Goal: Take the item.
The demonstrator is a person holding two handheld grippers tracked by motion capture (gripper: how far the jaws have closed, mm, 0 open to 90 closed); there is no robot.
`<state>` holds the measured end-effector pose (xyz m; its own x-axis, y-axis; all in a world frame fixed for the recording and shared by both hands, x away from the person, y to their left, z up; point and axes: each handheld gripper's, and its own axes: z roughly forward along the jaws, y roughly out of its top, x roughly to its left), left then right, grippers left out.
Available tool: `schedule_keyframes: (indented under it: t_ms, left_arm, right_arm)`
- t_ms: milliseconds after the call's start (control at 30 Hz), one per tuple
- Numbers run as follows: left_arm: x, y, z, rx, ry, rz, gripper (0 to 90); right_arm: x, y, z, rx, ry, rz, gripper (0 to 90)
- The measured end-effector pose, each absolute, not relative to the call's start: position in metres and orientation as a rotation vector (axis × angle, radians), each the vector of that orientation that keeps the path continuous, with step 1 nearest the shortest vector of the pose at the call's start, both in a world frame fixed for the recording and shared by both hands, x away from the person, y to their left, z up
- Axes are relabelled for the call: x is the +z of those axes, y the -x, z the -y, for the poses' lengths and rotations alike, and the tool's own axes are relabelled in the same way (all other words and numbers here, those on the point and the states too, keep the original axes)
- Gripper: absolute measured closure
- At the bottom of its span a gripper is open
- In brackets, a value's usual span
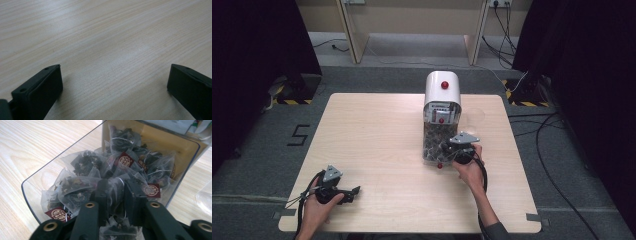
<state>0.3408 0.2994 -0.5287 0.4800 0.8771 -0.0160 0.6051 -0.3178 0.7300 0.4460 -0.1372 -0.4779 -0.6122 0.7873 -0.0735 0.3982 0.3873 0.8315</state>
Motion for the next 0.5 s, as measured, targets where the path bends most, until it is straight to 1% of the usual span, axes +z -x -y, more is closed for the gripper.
schedule_keyframes:
  t_ms: [133, 500]
  left_arm:
    - [-0.5287, -0.3408, -0.2995, 0.510, -2.044, -1.221, 0.0]
    - [-0.5288, -0.3408, -0.2994, 0.510, -2.044, -1.221, 0.0]
  right_arm:
    - [-0.4786, -0.4464, 0.1404, 1.131, -1.005, -2.186, 82.4]
    - [-0.4738, -0.4430, 0.1447, 1.187, -0.980, -2.164, 85.5]
